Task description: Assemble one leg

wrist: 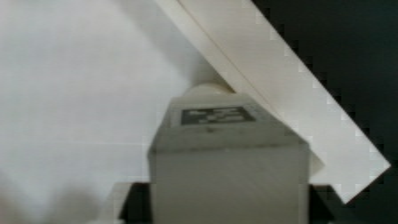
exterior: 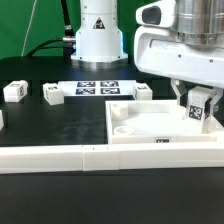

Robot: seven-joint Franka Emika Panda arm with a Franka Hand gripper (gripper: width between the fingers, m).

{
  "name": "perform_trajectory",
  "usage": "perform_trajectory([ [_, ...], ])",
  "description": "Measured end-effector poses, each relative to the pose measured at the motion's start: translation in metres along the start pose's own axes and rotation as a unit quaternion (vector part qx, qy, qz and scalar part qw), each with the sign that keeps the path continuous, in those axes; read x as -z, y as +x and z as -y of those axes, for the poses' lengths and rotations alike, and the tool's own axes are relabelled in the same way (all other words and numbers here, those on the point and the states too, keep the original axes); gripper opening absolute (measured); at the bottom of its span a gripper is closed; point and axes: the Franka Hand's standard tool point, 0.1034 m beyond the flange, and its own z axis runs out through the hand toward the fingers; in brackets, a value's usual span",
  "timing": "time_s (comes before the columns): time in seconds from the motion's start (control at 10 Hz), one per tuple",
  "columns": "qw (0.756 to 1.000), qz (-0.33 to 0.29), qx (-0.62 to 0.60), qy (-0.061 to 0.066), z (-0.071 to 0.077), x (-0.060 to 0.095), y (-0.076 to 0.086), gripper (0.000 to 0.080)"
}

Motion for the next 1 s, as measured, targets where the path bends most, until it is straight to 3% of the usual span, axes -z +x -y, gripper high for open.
perform_trajectory([
  [0.1,0.999,-0.001,-0.040,0.000,-0.0001,0.0004,0.0003,0.0290],
  [0.2,0.998,-0.001,-0.068,-0.001,-0.0004,-0.0001,0.0004,0.0370],
  [0.3,0.998,-0.001,-0.057,-0.001,-0.0003,-0.0004,0.0002,0.0370],
  [0.4,0.998,-0.001,-0.056,-0.001,-0.0003,-0.0005,0.0001,0.0551],
  [0.5,1.000,0.000,-0.009,-0.002,-0.0011,-0.0013,-0.0001,0.0551],
  [0.6,0.999,0.002,0.052,-0.004,-0.0012,-0.0014,-0.0016,0.0629],
  [1.0,0.968,0.001,0.252,-0.003,0.0029,-0.0014,-0.0064,0.0649],
])
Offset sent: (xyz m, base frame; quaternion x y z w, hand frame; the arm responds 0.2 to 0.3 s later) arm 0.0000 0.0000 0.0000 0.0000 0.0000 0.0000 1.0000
